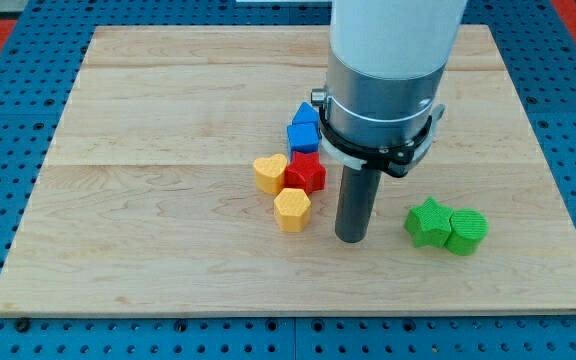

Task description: Separate the red star from the yellow blocks

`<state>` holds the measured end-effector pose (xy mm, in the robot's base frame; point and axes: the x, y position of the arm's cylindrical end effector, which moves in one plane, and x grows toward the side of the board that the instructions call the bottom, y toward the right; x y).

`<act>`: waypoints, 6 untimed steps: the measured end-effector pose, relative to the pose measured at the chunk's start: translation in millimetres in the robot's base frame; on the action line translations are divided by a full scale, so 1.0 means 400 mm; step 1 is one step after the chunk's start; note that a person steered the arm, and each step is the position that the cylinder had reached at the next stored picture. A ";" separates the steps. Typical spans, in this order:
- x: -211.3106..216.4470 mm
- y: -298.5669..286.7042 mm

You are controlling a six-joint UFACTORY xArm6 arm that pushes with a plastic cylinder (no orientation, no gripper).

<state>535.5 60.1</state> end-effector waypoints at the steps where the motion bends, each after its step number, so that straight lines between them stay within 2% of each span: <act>1: -0.033 -0.017; 3: -0.111 -0.128; 6: -0.179 -0.204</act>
